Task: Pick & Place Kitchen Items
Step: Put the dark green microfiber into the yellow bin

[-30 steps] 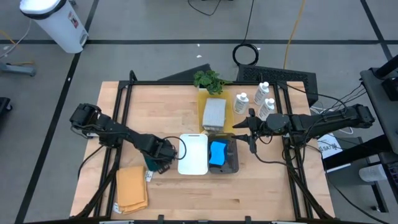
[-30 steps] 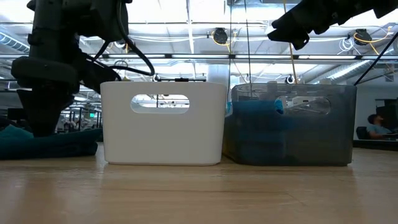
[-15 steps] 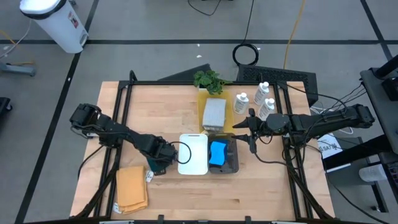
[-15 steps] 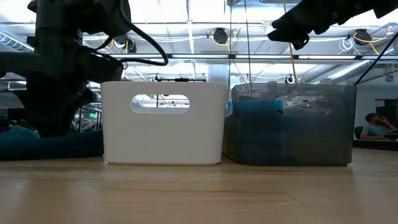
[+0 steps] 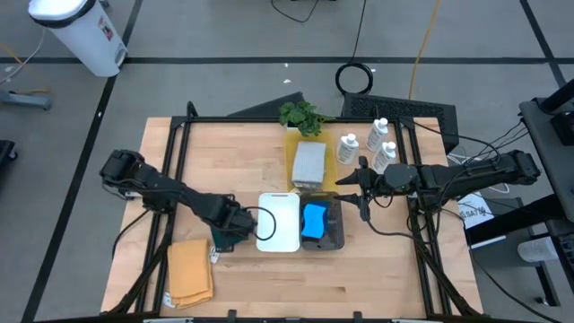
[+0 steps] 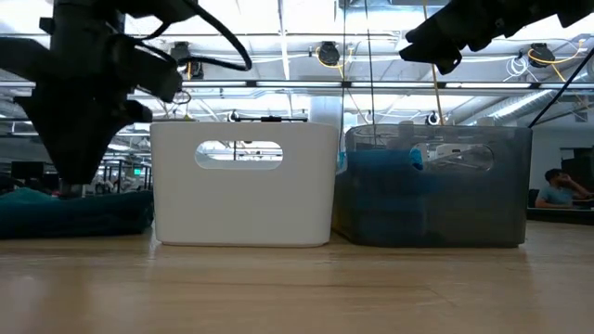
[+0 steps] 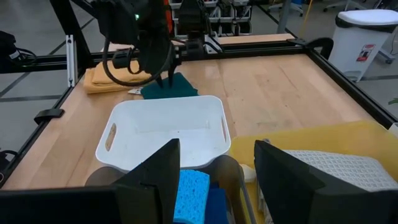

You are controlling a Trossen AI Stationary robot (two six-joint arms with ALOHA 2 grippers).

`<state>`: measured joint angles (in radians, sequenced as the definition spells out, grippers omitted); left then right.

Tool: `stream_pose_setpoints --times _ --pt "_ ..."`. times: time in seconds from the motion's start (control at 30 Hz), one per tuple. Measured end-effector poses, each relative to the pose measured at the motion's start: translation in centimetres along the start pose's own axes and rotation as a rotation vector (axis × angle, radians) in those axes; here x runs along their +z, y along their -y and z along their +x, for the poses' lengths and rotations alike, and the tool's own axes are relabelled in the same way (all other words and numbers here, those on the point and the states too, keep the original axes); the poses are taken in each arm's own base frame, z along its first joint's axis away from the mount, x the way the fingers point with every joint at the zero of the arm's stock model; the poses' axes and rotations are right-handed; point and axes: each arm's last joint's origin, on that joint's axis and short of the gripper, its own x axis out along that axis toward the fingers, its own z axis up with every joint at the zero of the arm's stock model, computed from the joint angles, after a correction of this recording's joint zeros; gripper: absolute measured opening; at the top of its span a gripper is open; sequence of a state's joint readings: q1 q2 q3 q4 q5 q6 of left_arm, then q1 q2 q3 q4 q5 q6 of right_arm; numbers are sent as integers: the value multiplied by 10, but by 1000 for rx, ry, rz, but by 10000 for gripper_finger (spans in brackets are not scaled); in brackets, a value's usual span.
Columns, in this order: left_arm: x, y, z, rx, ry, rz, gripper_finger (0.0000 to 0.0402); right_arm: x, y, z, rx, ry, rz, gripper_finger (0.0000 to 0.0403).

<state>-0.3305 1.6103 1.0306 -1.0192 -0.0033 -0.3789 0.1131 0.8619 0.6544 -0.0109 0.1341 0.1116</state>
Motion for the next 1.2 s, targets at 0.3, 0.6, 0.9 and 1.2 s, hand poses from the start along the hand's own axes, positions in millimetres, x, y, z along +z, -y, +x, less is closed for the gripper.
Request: stream_pose_setpoints --times 0.3,0.6,0.9,1.2 --pt "-16 -24 -39 7 250 -143 88 0 0 0 4 -1 0 173" --pt "-56 -55 -28 -162 290 -403 88 0 0 0 4 -1 0 173" --pt "-79 -81 14 -313 350 -598 90 0 0 0 4 -1 0 173" --pt "-88 -95 33 -382 255 -631 220 0 0 0 4 0 0 173"
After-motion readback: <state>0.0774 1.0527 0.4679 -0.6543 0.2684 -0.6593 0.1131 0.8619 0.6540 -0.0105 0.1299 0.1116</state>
